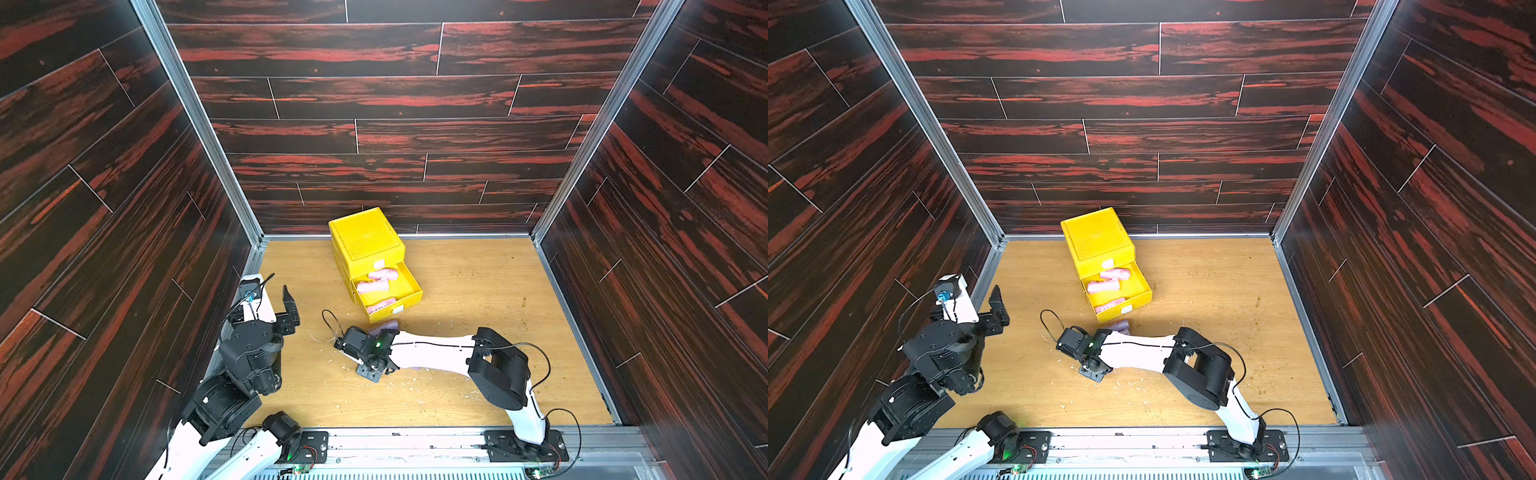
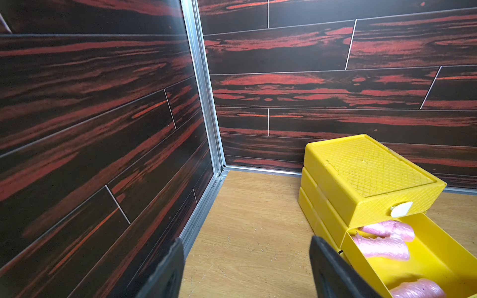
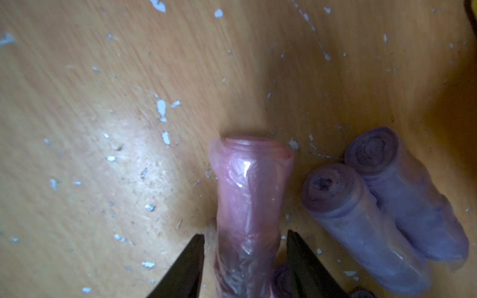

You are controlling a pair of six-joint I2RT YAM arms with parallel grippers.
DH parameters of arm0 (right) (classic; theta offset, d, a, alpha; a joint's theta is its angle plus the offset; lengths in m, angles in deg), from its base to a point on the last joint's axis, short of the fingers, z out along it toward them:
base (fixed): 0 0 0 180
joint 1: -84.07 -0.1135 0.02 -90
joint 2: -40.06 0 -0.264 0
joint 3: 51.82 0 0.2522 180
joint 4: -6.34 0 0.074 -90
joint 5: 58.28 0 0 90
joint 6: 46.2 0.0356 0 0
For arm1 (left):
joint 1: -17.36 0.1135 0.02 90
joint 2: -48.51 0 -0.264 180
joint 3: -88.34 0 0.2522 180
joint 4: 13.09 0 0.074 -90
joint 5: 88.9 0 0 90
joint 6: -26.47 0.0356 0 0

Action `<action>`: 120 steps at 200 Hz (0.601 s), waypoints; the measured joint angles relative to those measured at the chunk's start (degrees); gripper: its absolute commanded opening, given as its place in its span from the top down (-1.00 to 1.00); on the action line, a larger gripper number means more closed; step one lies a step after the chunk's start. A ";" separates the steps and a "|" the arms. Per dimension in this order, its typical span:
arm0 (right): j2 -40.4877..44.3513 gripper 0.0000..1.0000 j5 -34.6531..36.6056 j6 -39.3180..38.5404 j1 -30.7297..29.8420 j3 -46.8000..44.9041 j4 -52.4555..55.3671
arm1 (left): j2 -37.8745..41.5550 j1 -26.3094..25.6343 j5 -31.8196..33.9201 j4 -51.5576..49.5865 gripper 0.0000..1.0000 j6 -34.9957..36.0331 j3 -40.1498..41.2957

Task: Sort the rolls of trash bags by color and place them into the drawer
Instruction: Pick up the roll of trash bags from the center of the board.

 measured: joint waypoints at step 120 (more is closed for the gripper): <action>-1.18 0.55 -3.30 2.23 -0.02 1.40 0.55 | 0.02 0.37 -0.50 -0.22 -0.60 -0.42 0.04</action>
